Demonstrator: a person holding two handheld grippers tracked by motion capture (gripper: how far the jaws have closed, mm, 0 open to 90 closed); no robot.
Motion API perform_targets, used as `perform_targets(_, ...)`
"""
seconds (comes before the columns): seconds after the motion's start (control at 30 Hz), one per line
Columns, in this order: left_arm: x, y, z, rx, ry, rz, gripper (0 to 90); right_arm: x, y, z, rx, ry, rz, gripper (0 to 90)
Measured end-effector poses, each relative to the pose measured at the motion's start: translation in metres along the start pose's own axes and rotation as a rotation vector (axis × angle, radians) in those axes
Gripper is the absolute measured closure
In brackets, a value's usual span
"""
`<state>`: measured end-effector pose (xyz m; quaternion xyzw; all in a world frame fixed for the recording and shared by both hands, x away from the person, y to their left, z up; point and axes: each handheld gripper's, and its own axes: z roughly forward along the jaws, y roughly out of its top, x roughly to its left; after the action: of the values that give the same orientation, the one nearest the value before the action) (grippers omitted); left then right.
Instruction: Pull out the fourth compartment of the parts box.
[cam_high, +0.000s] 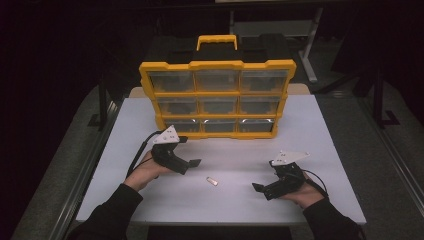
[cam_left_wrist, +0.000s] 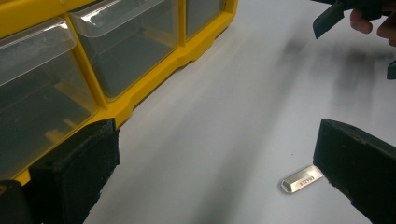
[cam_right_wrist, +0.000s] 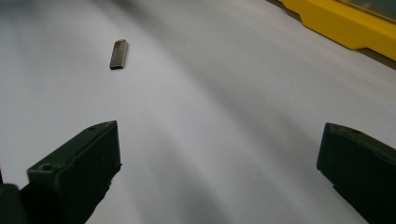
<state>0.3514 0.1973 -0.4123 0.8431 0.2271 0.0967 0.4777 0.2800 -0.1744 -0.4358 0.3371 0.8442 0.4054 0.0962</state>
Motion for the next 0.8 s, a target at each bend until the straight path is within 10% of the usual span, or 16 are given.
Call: perform_targets(0.8,0.000,0.007,0.013,-0.013,-0.001,0.012,0.0,0.000,0.000,0.000,0.000,0.000,0.000,0.0)
